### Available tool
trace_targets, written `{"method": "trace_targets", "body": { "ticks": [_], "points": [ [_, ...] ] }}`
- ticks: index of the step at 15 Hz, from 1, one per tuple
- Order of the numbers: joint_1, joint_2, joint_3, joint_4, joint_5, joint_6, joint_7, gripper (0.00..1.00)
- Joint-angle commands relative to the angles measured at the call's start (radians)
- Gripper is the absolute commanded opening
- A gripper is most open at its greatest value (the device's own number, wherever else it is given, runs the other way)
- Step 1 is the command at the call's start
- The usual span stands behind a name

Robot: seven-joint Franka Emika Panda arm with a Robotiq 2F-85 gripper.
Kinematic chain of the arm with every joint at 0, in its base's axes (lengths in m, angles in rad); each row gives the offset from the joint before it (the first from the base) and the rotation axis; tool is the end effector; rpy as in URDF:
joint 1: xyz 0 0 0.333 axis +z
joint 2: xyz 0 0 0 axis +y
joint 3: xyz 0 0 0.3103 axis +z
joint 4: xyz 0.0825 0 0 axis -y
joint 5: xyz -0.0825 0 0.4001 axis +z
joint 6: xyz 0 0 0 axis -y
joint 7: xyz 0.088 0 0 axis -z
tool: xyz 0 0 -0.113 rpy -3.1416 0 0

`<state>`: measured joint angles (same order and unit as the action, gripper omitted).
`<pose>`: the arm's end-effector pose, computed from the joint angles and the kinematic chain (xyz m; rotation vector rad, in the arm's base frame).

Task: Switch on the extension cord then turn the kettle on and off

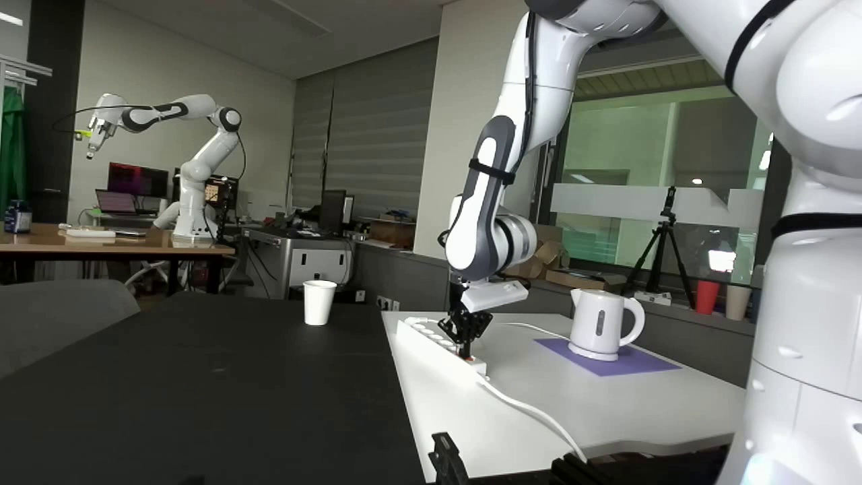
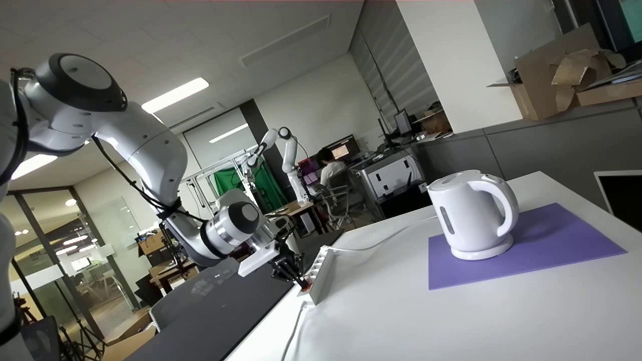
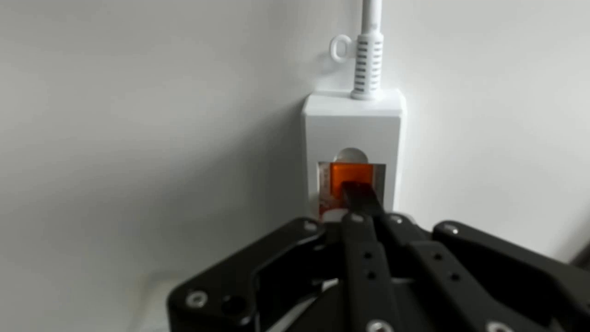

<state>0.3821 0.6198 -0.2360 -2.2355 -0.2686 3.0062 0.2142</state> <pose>0.5375 0.0877 0.0848 2.9469 0.3694 0.2690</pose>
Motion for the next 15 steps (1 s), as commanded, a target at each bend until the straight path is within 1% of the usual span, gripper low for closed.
{"method": "trace_targets", "body": {
  "ticks": [1, 2, 6, 10, 15],
  "points": [
    [0.043, 0.014, -0.044, 0.019, 0.016, -0.012, 0.013, 0.00],
    [0.066, 0.009, -0.066, 0.012, 0.011, -0.008, 0.023, 0.00],
    [0.115, -0.011, -0.107, -0.009, 0.012, -0.012, 0.027, 0.00],
    [0.101, -0.019, -0.080, -0.009, 0.026, -0.058, 0.010, 0.00],
    [0.091, -0.013, -0.072, 0.000, 0.016, -0.108, 0.021, 0.00]
  ]
}}
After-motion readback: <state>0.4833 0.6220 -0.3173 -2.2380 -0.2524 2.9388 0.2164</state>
